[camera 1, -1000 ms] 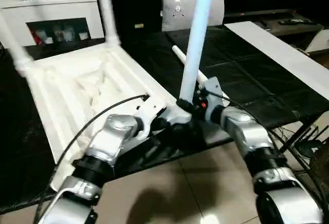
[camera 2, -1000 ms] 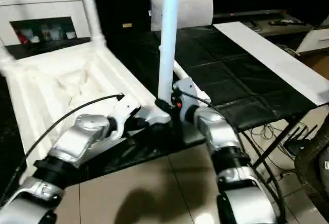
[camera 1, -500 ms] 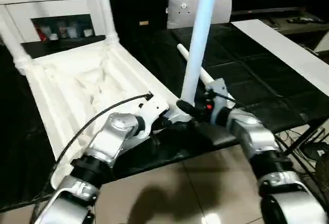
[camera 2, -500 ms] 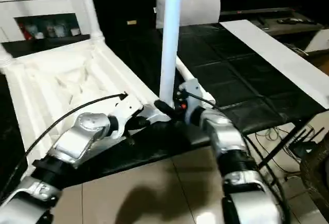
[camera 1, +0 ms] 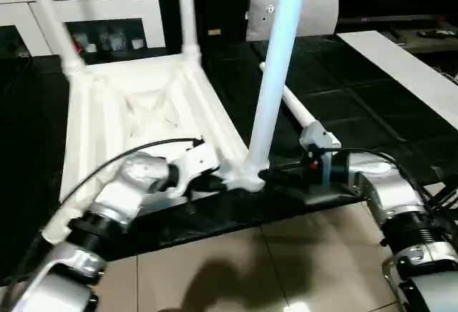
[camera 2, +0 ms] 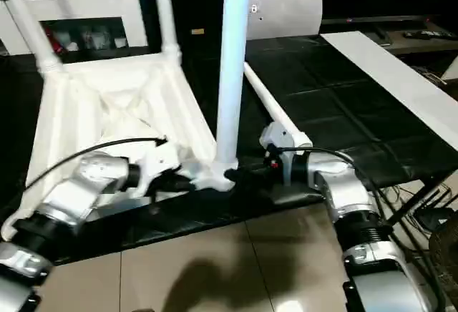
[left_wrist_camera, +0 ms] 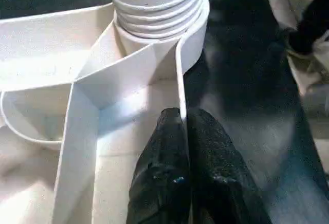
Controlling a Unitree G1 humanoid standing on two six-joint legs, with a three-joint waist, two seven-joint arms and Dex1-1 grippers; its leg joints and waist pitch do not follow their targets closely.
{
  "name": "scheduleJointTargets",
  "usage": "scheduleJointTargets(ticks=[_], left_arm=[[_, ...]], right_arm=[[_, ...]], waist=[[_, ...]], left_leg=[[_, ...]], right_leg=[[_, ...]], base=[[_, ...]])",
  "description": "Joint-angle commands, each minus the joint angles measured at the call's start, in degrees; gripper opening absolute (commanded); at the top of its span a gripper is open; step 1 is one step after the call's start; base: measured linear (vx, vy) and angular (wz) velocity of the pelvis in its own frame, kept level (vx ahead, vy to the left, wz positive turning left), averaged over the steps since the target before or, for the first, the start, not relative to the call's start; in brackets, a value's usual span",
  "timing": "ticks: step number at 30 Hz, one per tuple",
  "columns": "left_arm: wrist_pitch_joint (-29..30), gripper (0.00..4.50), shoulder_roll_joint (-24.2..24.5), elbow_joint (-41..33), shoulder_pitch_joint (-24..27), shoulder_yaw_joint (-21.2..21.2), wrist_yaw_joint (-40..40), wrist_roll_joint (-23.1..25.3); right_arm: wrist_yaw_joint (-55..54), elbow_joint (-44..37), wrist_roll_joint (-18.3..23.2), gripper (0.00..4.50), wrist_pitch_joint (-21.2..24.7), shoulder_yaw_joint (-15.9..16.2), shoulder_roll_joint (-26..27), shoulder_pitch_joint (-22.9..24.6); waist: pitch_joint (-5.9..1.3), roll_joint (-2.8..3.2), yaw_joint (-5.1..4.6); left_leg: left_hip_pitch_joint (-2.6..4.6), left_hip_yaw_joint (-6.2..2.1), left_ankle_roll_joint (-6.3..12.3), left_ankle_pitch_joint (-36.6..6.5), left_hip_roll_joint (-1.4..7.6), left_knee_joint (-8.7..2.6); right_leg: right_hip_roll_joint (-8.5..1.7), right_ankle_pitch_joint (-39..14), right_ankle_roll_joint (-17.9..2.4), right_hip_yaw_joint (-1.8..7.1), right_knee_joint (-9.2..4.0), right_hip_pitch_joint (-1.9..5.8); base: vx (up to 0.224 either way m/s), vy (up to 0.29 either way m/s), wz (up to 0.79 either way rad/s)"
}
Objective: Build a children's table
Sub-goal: Rotate leg to tighten
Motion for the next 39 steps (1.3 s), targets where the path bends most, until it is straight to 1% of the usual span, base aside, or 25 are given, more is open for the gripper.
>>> scheduleJointTargets(ticks=[1, 4, 5, 8, 9, 11, 12, 13, 14, 17, 19, 21, 23, 24, 26, 27, 28, 29, 30, 31, 32, 34, 35, 37, 39], left_arm=[[-1.8, 0.00, 1.0, -1.2, 1.2, -4.5, -6.4, 0.6], [-1.9, 0.00, 1.6, -1.8, 1.4, -4.9, -8.3, 0.5], [-2.1, 0.00, 1.7, -1.6, 1.4, -4.9, -8.3, 0.5], [-2.5, 0.00, 1.7, -1.3, 1.2, -5.0, -8.5, 0.5], [-2.6, 0.00, 1.6, -1.3, 1.2, -5.1, -8.5, 0.5], [-2.7, 0.00, 1.6, -1.2, 1.2, -5.1, -8.6, 0.4], [-2.8, 0.00, 1.6, -1.2, 1.2, -5.1, -8.8, 0.4], [-2.8, 0.00, 1.6, -1.3, 1.3, -5.1, -9.0, 0.5], [-2.9, 0.00, 1.6, -1.3, 1.4, -5.0, -9.2, 0.5], [-3.0, 0.00, 1.7, -1.4, 1.5, -5.0, -9.4, 0.6], [-2.9, 0.00, 1.8, -1.4, 1.6, -5.1, -9.6, 0.6], [-2.9, 0.00, 1.9, -1.5, 1.6, -5.1, -9.6, 0.5], [-2.9, 0.00, 1.9, -1.5, 1.7, -5.1, -9.6, 0.5], [-2.9, 0.00, 1.9, -1.5, 1.7, -5.1, -9.5, 0.5], [-2.8, 0.00, 1.9, -1.6, 1.8, -5.1, -9.5, 0.6], [-2.8, 0.00, 1.9, -1.6, 1.7, -5.1, -9.5, 0.6], [-2.8, 0.00, 1.9, -1.5, 1.7, -5.1, -9.5, 0.6], [-2.8, 0.00, 1.9, -1.5, 1.7, -5.1, -9.5, 0.6], [-2.8, 0.00, 1.9, -1.5, 1.7, -5.1, -9.5, 0.6], [-2.8, 0.00, 1.9, -1.4, 1.6, -5.1, -9.5, 0.7], [-2.8, 0.00, 1.9, -1.3, 1.5, -5.1, -9.4, 0.7], [-2.9, 0.00, 1.9, -1.1, 1.3, -5.1, -9.3, 0.7], [-2.9, 0.00, 1.9, -1.0, 1.3, -5.1, -9.4, 0.7], [-2.9, 0.00, 1.9, -0.9, 1.2, -5.1, -9.3, 0.8], [-2.9, 0.00, 1.8, -0.8, 1.1, -5.1, -9.3, 0.9]], right_arm=[[2.4, 0.4, 0.8, 3.15, 0.0, 0.6, -0.5, -0.8], [3.8, 1.6, 0.7, 2.87, -0.2, 0.9, 0.1, -1.3], [4.2, 1.9, 0.6, 2.77, -0.2, 1.0, 0.3, -1.4], [4.6, 2.1, 0.8, 2.55, -0.4, 1.3, 0.5, -1.5], [4.9, 2.4, 0.7, 2.44, -0.8, 1.6, 0.9, -1.6], [5.0, 2.6, 0.7, 2.30, -1.0, 1.7, 1.0, -1.6], [5.3, 2.7, 0.8, 2.12, -1.1, 1.8, 1.1, -1.7], [5.5, 2.7, 0.8, 2.12, -1.1, 1.8, 1.2, -1.7], [5.7, 2.8, 0.8, 2.00, -1.3, 1.9, 1.4, -1.8], [5.9, 3.1, 0.7, 1.86, -1.7, 1.8, 1.9, -2.0], [6.0, 3.3, 0.5, 1.70, -1.8, 1.9, 2.1, -2.1], [5.6, 3.5, 0.2, 1.46, -2.0, 2.0, 2.1, -2.1], [5.5, 4.1, 0.7, 1.46, 0.2, 1.8, 2.1, -2.5], [6.0, 4.3, 1.4, 1.69, 2.2, 1.4, 2.3, -2.8], [6.5, 4.4, 2.6, 1.84, 4.7, 0.8, 2.5, -3.1], [6.6, 4.2, 2.9, 1.85, 4.8, 0.7, 2.5, -3.1], [6.7, 4.0, 2.9, 1.97, 4.7, 0.7, 2.6, -3.2], [6.7, 3.9, 2.9, 1.97, 4.5, 0.7, 2.6, -3.2], [6.7, 3.9, 2.9, 2.15, 4.5, 0.7, 2.6, -3.2], [6.8, 3.8, 2.9, 2.15, 4.3, 0.7, 2.6, -3.2], [6.9, 3.7, 3.0, 2.30, 4.1, 0.6, 2.7, -3.3], [7.1, 3.4, 2.9, 2.35, 3.7, 0.6, 2.8, -3.3], [6.5, 3.2, 2.2, 2.35, 2.4, 0.8, 2.8, -3.1], [5.7, 2.8, 1.1, 2.35, 0.7, 1.5, 2.7, -2.8], [5.9, 2.7, 1.0, 2.35, 0.4, 1.7, 2.6, -2.8]], waist=[[-3.42, 0.39, -0.03], [-3.42, 0.31, 0.05], [-3.40, 0.38, 0.10], [-3.35, 0.29, 0.31], [-3.32, 0.15, 0.27], [-3.39, 0.22, 0.31], [-3.39, 0.24, 0.31], [-3.40, 0.21, 0.30], [-3.40, 0.27, 0.31], [-3.38, 0.19, 0.17], [-3.32, 0.10, -0.05], [-3.29, 0.16, -0.22], [-3.26, 0.21, -0.33], [-3.28, 0.20, -0.35], [-3.28, 0.21, -0.36], [-3.31, 0.36, -0.34], [-3.41, 0.31, -0.31], [-3.42, 0.35, -0.30], [-3.41, 0.33, -0.32], [-3.42, 0.34, -0.30], [-3.37, 0.37, -0.31], [-3.37, 0.38, -0.31], [-3.46, 0.56, -0.22], [-3.55, 0.52, 0.01], [-3.49, 0.41, 0.04]], left_leg=[[0.06, -0.01, 3.75, -9.9, 1.62, -3.21], [0.09, 0.06, 3.39, -9.9, 1.68, -3.23], [0.10, 0.07, 3.36, -9.9, 1.69, -3.21], [0.05, 0.00, 3.04, -10.1, 1.68, -3.29], [0.04, 0.01, 2.94, -10.3, 1.66, -3.33], [0.06, 0.01, 2.87, -10.1, 1.64, -3.28], [0.02, -0.01, 2.95, -9.7, 1.65, -3.28], [-0.02, -0.01, 2.96, -9.7, 1.64, -3.28], [-0.03, -0.04, 2.93, -9.6, 1.64, -3.30], [-0.11, -0.03, 2.97, -9.5, 1.57, -3.27], [-0.15, -0.02, 2.82, -10.2, 1.48, -3.29], [-0.12, -0.06, 2.75, -10.5, 1.50, -3.33], [-0.04, -0.08, 2.75, -10.6, 1.50, -3.36], [-0.08, -0.07, 2.77, -10.7, 1.52, -3.35], [-0.08, -0.08, 2.91, -10.7, 1.52, -3.34], [-0.01, -0.09, 2.96, -10.7, 1.62, -3.33], [0.01, -0.08, 2.88, -10.4, 1.67, -3.28], [-0.01, -0.06, 2.86, -10.1, 1.65, -3.27], [-0.03, -0.06, 2.83, -10.1, 1.65, -3.26], [-0.06, -0.05, 2.83, -9.9, 1.59, -3.24], [-0.04, -0.03, 2.79, -10.2, 1.58, -3.26], [-0.03, -0.05, 2.71, -10.4, 1.61, -3.29], [0.11, -0.08, 2.65, -10.3, 1.71, -3.29], [0.28, -0.02, 2.54, -9.7, 1.77, -3.22], [0.03, -0.02, 2.68, -9.3, 1.67, -3.26]], right_leg=[[-3.91, -10.8, -11.3, 3.08, -4.18, 3.43], [-3.92, -10.7, -11.6, 3.14, -4.12, 3.35], [-3.91, -10.7, -11.7, 3.15, -4.09, 3.33], [-3.95, -11.6, -11.2, 3.14, -4.14, 3.39], [-3.96, -12.3, -10.9, 3.13, -4.22, 3.39], [-4.04, -12.6, -10.7, 3.17, -4.22, 3.40], [-3.97, -12.2, -10.7, 3.16, -4.18, 3.38], [-3.97, -12.1, -10.6, 3.15, -4.17, 3.42], [-3.96, -12.1, -10.6, 3.14, -4.12, 3.44], [-3.94, -12.1, -10.6, 3.12, -4.12, 3.47], [-3.98, -13.7, -10.2, 3.09, -4.36, 3.50], [-3.98, -14.8, -9.8, 3.07, -4.46, 3.45], [-3.87, -15.2, -9.9, 3.05, -4.51, 3.39], [-3.91, -15.2, -9.9, 3.05, -4.51, 3.40], [-3.87, -15.2, -10.1, 3.03, -4.51, 3.46], [-3.88, -14.8, -10.3, 3.04, -4.44, 3.37], [-3.92, -13.9, -10.5, 3.06, -4.32, 3.34], [-3.91, -13.1, -10.8, 3.06, -4.27, 3.36], [-3.91, -12.9, -10.9, 3.07, -4.21, 3.36], [-3.93, -12.6, -10.9, 3.07, -4.19, 3.42], [-3.93, -12.9, -10.9, 3.06, -4.26, 3.39], [-4.00, -13.6, -10.7, 3.06, -4.32, 3.40], [-3.99, -13.1, -10.9, 3.08, -4.24, 3.29], [-3.95, -11.2, -11.5, 3.15, -4.02, 3.17], [-3.87, -9.9, -11.7, 3.12, -3.86, 3.39]], base=[[0.000, 0.000, 0.00], [0.000, 0.000, 0.00], [0.000, 0.000, 0.00], [0.000, 0.000, 0.00], [0.000, 0.000, 0.00], [0.000, 0.000, 0.00], [0.000, 0.000, 0.00], [0.000, 0.000, 0.00], [0.000, 0.000, 0.00], [0.000, 0.000, 0.00], [0.000, 0.000, 0.00], [0.000, 0.000, 0.00], [0.000, 0.000, 0.00], [0.000, 0.000, 0.00], [0.000, 0.000, 0.00], [0.000, 0.000, 0.00], [0.000, 0.000, 0.00], [0.000, 0.000, 0.00], [0.000, 0.000, 0.00], [0.000, 0.000, 0.00], [0.000, 0.000, 0.00], [0.000, 0.000, 0.00], [0.000, 0.000, 0.00], [0.000, 0.000, 0.00], [0.000, 0.000, 0.00]])
